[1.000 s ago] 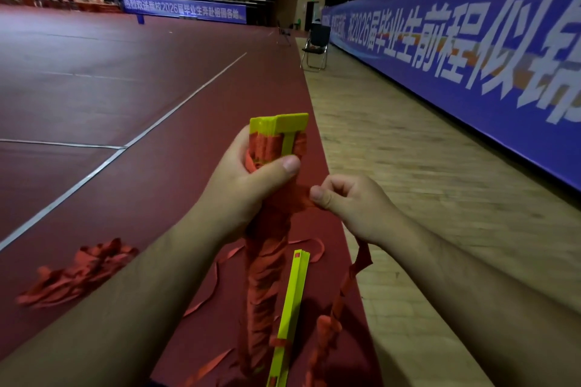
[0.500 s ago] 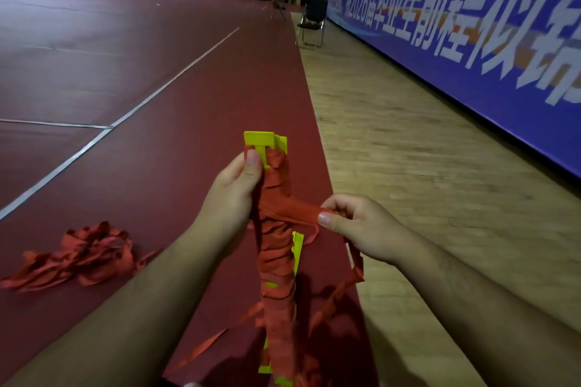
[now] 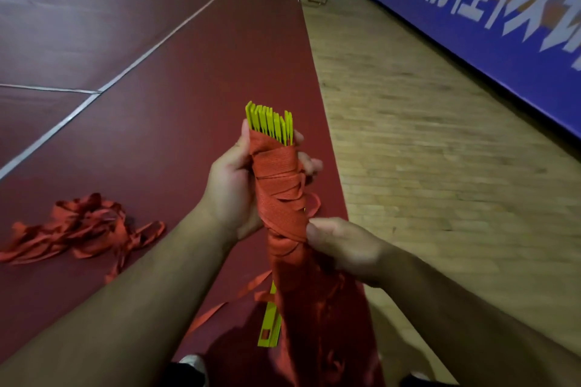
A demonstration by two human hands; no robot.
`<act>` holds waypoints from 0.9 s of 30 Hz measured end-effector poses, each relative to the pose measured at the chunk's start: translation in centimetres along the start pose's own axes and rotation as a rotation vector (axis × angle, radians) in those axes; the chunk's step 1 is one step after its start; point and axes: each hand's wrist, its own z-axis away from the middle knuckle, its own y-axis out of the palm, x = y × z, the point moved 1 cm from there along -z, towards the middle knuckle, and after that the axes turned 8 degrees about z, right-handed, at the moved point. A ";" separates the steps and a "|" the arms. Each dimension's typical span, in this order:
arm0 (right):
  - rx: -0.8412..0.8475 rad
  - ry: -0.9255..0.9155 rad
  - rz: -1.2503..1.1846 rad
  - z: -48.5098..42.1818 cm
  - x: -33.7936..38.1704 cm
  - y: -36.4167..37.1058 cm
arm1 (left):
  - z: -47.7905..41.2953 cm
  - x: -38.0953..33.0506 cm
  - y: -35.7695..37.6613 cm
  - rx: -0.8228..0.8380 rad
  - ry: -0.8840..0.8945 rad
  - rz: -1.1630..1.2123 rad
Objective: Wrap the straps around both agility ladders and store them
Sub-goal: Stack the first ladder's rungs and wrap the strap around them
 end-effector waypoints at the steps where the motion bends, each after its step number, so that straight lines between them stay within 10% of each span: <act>1: 0.007 0.014 -0.044 -0.1 -0.8 0.3 | -0.3 0.2 -0.4 -0.003 0.008 -0.001; 19: -0.447 0.170 0.320 0.6 -5.3 1.2 | -2.1 6.8 -5.0 -0.385 -0.050 -0.283; 27: -0.455 0.104 0.318 0.8 -3.9 0.5 | -0.5 5.9 -2.9 -0.142 0.136 -0.656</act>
